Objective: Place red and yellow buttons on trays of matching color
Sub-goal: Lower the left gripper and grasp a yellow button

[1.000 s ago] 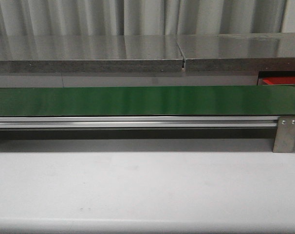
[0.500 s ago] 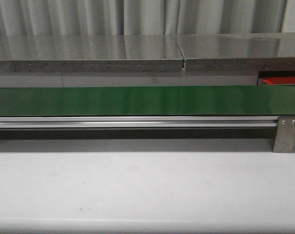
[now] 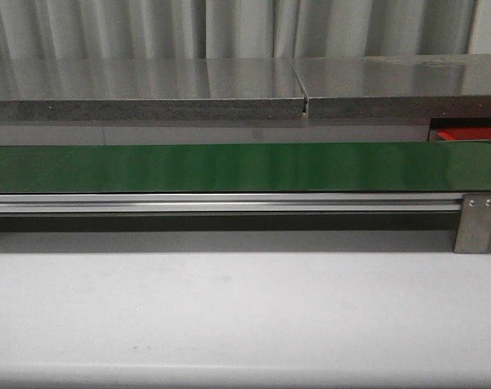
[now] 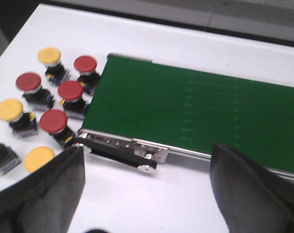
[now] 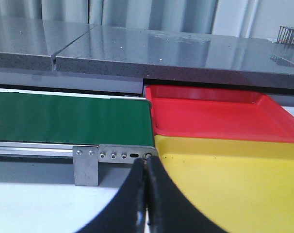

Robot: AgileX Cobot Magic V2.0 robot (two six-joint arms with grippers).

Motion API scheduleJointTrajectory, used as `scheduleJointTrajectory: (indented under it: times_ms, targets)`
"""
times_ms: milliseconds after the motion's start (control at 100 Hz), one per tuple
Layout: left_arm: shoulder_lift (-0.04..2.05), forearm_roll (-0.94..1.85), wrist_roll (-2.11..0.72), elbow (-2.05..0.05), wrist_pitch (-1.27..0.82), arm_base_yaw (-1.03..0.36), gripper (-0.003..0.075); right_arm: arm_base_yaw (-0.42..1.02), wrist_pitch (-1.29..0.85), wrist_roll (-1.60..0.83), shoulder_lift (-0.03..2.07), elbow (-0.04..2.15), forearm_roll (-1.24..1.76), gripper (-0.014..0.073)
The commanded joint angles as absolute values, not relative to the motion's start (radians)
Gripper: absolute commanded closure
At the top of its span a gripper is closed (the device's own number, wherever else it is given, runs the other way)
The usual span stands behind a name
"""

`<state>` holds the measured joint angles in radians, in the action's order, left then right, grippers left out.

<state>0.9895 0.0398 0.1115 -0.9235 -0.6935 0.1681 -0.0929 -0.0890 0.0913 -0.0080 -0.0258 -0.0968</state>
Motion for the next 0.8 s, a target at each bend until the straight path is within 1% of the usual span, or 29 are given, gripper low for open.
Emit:
scheduleJointTrajectory:
  times_ms: [0, 140, 390, 500, 580, 790]
  targets:
    - [1.03, 0.075, 0.123, -0.984, -0.706, 0.228, 0.0195, -0.098, -0.015, 0.09, -0.03, -0.005, -0.11, 0.0659]
    - [1.104, 0.083, 0.123, -1.013, -0.788, 0.305, 0.0195, -0.098, -0.015, 0.09, -0.03, -0.005, -0.11, 0.0659]
    - [1.182, 0.079, 0.132, -1.013, -0.793, 0.362, 0.0196, -0.098, -0.015, 0.09, -0.03, -0.005, -0.11, 0.0659]
    - [1.225, 0.081, 0.174, -1.013, -0.797, 0.387, 0.0212, -0.098, -0.015, 0.09, -0.03, -0.005, -0.11, 0.0659]
    - [1.269, 0.079, 0.175, -1.013, -0.797, 0.406, 0.0227, -0.098, -0.015, 0.09, -0.03, -0.005, -0.11, 0.0659]
    - [1.392, 0.079, 0.175, -1.016, -0.795, 0.465, 0.0228, -0.098, -0.015, 0.09, -0.03, -0.005, -0.11, 0.0659]
